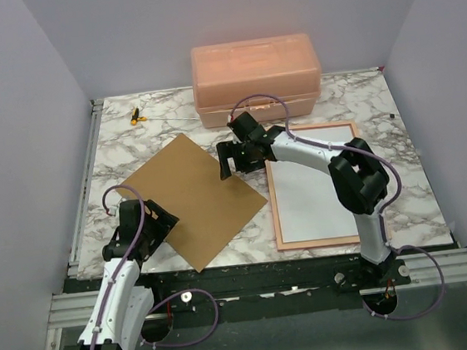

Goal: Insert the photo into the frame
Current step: Adjust the photo frame item at the center of the board.

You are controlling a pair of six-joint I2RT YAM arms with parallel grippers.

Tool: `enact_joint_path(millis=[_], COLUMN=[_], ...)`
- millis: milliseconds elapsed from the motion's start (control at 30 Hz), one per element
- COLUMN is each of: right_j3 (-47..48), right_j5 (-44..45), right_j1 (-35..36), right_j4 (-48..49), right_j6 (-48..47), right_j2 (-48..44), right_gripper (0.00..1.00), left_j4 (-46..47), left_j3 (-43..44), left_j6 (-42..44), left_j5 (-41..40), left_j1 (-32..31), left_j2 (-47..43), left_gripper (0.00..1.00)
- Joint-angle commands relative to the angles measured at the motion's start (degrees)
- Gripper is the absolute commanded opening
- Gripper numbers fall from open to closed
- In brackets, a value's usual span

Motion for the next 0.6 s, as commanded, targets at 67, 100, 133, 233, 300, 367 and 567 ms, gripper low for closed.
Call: enact_joint_path(millis=[67,100,133,233,300,367,567], right_j3=[10.0,11.3,12.7,14.9,14.8,13.0,1.6], right_j5=[-1.3,-2.1,-2.7,-5.0,-7.6,-11.1,-23.4], right_j1=[-1.2,-1.3,-1.2,-1.2,-1.2,-1.2,-1.1], right_j4=[1.6,1.4,1.4,1.3,1.7,3.3,13.8], right_j6=[0.2,0.3,0.4,0.7,0.8,1.2,5.5], right_j2=[10.5,12.1,13.5,16.7,17.2,16.5,10.5], right_gripper=[0.96,0.96,0.96,0.95,0.95,0.95,0.94], left_j4=[1.0,1.7,2.3,4.3,6.0,7.7,10.3], left_j3=[0.7,0.6,0.5,0.3,0.1,0.1,0.5], left_j6=[1.1,1.5,1.8,2.9,3.6,4.8,6.2], left_j5=[-1.8,-1.4,-0.9,1.2,2.8,5.4,11.7], left_j1=[3.5,4.9,5.6,7.3,7.9,8.1,8.0], left_j2=[1.2,1.6,2.3,4.5,5.7,6.9,9.5], left_gripper=[0.86,0.86,0.86,0.85,0.85,0.85,0.83])
